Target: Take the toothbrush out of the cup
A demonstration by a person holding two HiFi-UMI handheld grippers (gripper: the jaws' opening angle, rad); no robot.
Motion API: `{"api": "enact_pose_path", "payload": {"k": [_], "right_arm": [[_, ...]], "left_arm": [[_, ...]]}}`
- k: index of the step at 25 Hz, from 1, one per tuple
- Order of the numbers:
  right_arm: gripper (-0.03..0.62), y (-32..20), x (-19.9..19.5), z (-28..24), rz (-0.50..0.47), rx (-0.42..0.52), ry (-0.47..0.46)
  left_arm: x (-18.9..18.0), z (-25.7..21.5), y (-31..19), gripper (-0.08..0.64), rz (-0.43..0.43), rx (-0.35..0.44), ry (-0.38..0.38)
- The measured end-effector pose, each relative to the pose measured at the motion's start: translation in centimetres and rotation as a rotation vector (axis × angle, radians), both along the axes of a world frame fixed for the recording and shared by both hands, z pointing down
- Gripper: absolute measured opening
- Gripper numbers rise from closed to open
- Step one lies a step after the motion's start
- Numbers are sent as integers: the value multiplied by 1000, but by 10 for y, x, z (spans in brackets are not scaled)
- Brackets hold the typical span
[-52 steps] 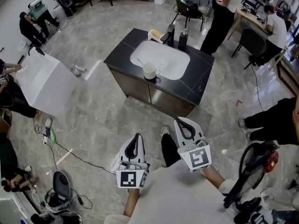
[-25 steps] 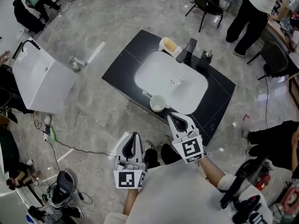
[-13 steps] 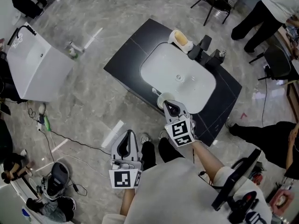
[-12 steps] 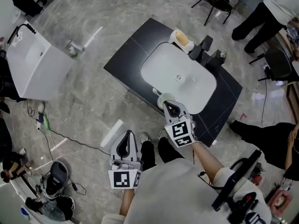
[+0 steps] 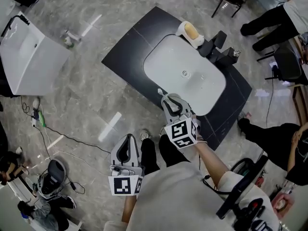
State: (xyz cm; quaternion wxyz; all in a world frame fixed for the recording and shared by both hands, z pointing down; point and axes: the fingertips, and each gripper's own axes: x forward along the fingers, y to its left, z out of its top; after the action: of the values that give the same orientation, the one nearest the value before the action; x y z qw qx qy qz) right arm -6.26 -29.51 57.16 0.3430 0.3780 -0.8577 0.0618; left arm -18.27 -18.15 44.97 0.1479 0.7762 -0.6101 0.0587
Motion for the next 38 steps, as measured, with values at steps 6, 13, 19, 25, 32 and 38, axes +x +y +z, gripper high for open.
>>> {"api": "enact_pose_path", "payload": {"k": [6, 13, 19, 25, 32, 38], "right_arm": [[115, -12, -6, 10, -10, -34, 33], [109, -18, -7, 14, -28, 4, 69], [46, -17, -10, 21, -32, 4, 82], [32, -17, -8, 11, -20, 26, 53], [29, -17, -4, 7, 3, 27, 23], [29, -15, 0, -2, 13, 35, 5]], "left_arm": [[-3, 0, -8, 3, -13, 4, 2], [4, 2, -11, 3, -3, -4, 13], [7, 2, -13, 3, 6, -8, 10], [6, 1, -12, 3, 5, -9, 8], [9, 2, -12, 3, 12, -11, 13], [10, 1, -9, 3, 15, -2, 17]]}}
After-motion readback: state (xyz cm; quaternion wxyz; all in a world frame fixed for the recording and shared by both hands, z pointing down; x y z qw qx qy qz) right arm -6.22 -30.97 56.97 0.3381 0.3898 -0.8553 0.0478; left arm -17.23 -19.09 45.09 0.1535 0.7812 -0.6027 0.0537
